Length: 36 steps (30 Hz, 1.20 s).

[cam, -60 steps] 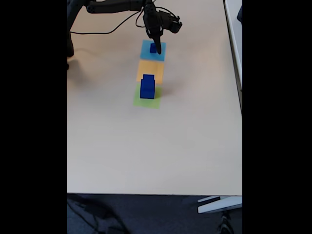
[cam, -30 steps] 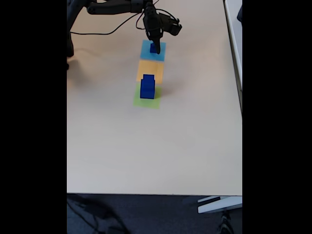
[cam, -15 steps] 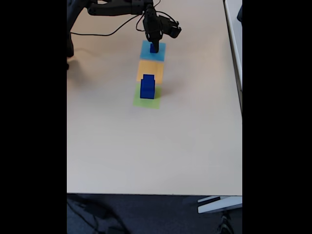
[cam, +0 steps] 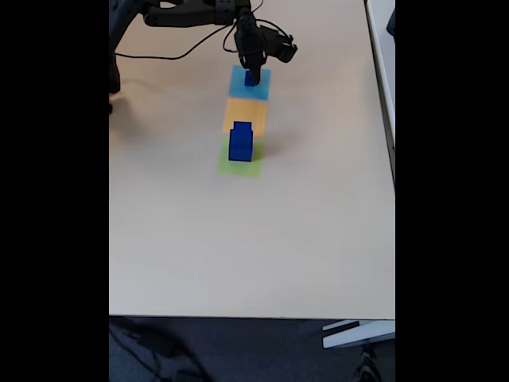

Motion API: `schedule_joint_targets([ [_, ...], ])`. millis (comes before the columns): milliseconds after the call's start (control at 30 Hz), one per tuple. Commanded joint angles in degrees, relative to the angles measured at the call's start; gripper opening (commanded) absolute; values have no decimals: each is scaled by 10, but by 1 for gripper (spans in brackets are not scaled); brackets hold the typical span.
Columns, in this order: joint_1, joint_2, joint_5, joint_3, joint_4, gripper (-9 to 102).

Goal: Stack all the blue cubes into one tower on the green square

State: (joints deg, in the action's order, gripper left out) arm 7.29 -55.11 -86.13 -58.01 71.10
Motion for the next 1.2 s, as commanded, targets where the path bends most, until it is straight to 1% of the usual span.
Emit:
schedule_joint_targets([
  [0, -6, -13, 7, 34, 4, 10],
  [67, -7, -13, 8, 34, 4, 9],
  [233, -9, -14, 15, 34, 4, 3],
  [367, -11, -14, 20, 34, 4, 0],
  [600, -18, -18, 33, 38, 5, 0],
  [867, -33, -40, 49, 67, 33, 0],
  [1167, -66, -57, 44, 39, 29, 0],
])
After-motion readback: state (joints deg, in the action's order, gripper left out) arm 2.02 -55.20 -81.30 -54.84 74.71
